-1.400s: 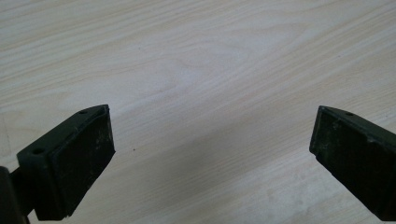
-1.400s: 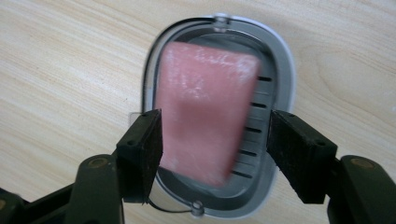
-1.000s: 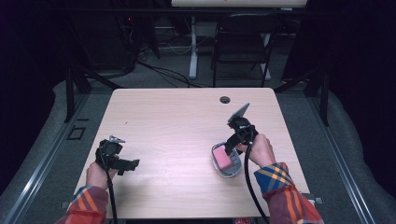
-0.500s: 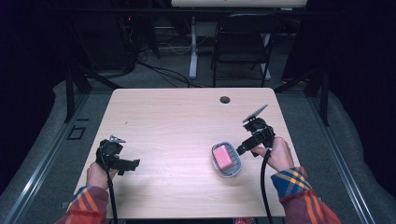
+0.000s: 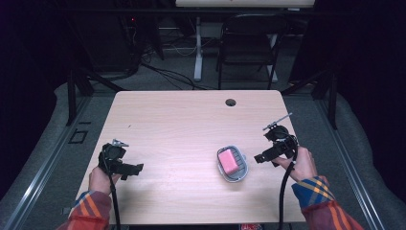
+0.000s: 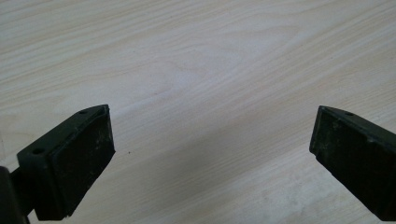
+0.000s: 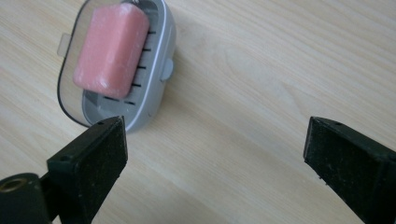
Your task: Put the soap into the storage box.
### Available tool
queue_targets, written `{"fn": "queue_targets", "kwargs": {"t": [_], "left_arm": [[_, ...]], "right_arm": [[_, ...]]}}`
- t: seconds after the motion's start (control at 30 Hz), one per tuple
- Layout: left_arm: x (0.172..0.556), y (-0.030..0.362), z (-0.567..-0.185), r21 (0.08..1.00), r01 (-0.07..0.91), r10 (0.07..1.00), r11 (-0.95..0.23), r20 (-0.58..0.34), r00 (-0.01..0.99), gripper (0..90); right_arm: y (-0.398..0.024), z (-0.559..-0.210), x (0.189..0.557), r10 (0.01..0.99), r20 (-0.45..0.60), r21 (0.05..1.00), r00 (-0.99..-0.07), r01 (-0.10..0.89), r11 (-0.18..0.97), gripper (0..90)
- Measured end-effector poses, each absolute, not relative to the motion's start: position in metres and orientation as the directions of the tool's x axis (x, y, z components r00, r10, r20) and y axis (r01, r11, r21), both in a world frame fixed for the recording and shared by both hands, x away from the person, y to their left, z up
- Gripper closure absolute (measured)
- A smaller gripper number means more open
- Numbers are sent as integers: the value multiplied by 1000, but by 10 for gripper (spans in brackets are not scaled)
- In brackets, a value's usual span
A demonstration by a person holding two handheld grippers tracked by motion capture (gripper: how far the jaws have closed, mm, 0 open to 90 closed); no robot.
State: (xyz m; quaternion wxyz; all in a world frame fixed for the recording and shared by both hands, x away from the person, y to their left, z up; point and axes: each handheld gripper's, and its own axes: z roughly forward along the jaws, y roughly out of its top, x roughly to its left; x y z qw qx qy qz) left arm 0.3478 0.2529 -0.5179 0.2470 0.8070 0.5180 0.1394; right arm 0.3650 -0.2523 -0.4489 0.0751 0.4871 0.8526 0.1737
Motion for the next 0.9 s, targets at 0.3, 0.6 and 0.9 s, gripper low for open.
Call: {"fn": "queue_targets", "kwargs": {"t": [0.3, 0.6, 0.9], "left_arm": [[348, 253, -518, 543, 767, 905, -340, -31, 424, 0], [348, 254, -519, 545, 765, 903, -343, -32, 428, 0], [350, 250, -520, 543, 761, 898, -356, -25, 439, 0]], "right_arm": [[-271, -454, 342, 855, 40, 429, -517, 782, 452, 60], [-291, -483, 305, 872, 46, 533, -488, 750, 392, 86], [-299, -505, 297, 870, 42, 507, -491, 761, 405, 88]]}}
